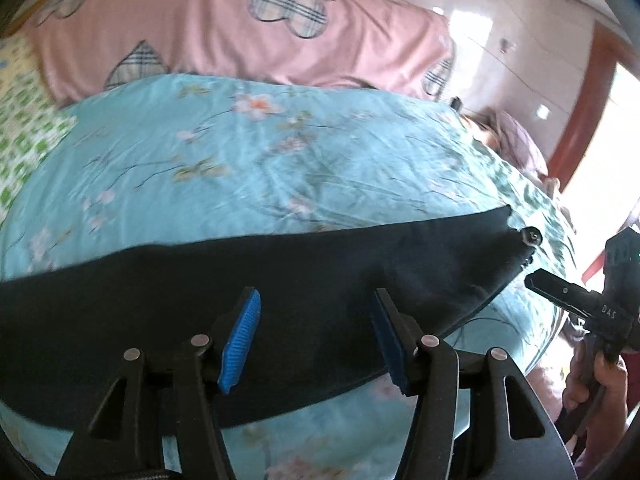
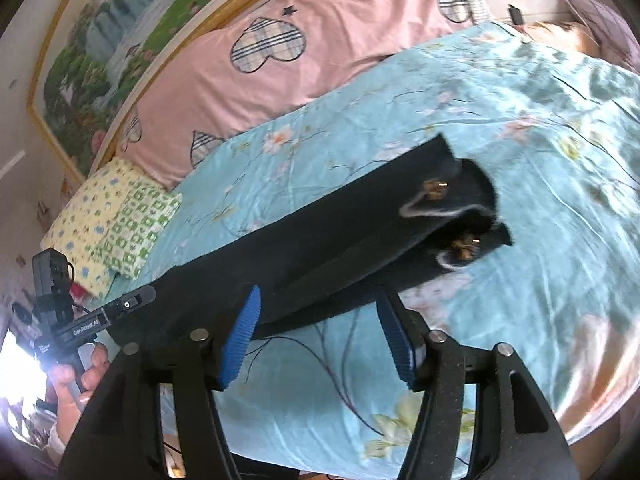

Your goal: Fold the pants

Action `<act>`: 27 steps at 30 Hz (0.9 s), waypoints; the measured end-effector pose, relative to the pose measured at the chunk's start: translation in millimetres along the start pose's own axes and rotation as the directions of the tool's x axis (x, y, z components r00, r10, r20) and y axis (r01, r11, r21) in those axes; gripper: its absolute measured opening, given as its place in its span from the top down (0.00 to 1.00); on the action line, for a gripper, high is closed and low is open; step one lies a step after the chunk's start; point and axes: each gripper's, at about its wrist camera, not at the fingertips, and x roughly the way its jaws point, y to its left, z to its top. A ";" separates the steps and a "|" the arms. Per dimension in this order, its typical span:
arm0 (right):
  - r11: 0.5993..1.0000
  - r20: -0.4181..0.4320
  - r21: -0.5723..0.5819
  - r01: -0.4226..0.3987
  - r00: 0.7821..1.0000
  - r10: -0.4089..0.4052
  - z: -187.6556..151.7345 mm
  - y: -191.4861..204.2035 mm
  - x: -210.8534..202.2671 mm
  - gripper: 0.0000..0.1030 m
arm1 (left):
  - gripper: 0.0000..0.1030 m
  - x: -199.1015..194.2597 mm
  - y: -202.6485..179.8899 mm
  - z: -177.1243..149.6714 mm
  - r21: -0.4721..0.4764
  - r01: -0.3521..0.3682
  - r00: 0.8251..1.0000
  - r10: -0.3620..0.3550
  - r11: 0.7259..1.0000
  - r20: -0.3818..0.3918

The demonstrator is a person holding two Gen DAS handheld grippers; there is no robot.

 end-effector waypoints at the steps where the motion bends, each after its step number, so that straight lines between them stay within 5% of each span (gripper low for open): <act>1: 1.000 0.001 0.009 0.000 1.000 0.000 0.4 -2.8 -0.7 0.39 | 0.42 6.2 -6.6 5.0 0.018 0.015 1.000 -0.015 1.000 -0.013; 11: 0.976 0.018 0.213 0.037 0.999 -0.042 11.5 -42.4 -4.4 0.34 | 0.39 63.4 -59.5 53.5 0.164 0.124 0.989 -0.108 0.979 -0.101; 20: 0.944 0.051 0.330 0.017 0.998 -0.036 22.0 -66.9 9.6 0.35 | 0.38 123.3 -117.4 85.0 0.257 0.305 0.932 -0.232 0.917 -0.279; 23: 0.950 0.062 0.313 0.014 0.997 -0.035 22.2 -71.0 11.7 0.59 | 0.38 141.5 -137.9 90.7 0.295 0.327 0.919 -0.229 0.898 -0.322; 27: 0.948 0.089 0.318 -0.028 0.996 0.000 17.8 -84.1 9.7 0.84 | 0.38 169.5 -166.0 98.6 0.313 0.409 0.870 -0.263 0.857 -0.418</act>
